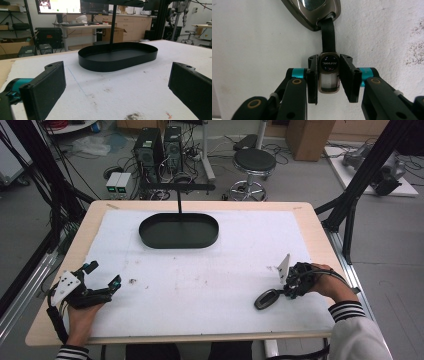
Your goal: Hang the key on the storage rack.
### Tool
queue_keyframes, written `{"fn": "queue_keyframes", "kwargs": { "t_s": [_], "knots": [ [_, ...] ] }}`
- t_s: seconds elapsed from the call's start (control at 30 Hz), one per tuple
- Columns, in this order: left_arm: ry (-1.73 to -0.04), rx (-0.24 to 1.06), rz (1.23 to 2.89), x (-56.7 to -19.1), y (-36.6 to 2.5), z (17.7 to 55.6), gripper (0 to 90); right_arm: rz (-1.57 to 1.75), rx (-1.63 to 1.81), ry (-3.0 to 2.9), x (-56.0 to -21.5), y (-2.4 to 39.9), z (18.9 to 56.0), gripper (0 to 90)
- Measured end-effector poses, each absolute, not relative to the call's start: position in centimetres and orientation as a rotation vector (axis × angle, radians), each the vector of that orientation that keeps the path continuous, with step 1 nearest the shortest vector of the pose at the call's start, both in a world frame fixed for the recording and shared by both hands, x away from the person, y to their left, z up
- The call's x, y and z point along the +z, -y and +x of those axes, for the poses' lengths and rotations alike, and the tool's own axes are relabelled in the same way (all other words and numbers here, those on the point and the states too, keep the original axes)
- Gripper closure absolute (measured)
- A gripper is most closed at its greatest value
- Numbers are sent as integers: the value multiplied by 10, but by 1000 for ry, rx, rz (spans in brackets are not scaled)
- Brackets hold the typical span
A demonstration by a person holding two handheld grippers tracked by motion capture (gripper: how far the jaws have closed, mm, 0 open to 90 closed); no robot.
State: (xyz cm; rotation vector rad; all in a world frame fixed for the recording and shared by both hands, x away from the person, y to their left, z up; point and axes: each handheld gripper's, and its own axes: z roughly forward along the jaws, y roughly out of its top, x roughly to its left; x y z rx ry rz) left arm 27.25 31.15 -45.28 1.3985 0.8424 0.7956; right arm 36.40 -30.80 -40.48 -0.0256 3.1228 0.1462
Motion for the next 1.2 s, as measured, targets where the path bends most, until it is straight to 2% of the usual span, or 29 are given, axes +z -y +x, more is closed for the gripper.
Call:
{"fn": "queue_keyframes", "kwargs": {
  "t_s": [0.17,0.23,0.7,1.2],
  "knots": [
    [-841,794,1400,-453,-312,272,17,15,93,-3138,-404,303,366,701],
    [-841,795,1401,-453,-312,272,17,106,120,-3136,-404,305,367,702],
    [-844,802,1417,-452,-311,273,17,135,297,-3119,-393,312,364,702],
    [-882,758,1458,-450,-310,276,17,214,724,-3047,-375,307,366,702]
  ]
}}
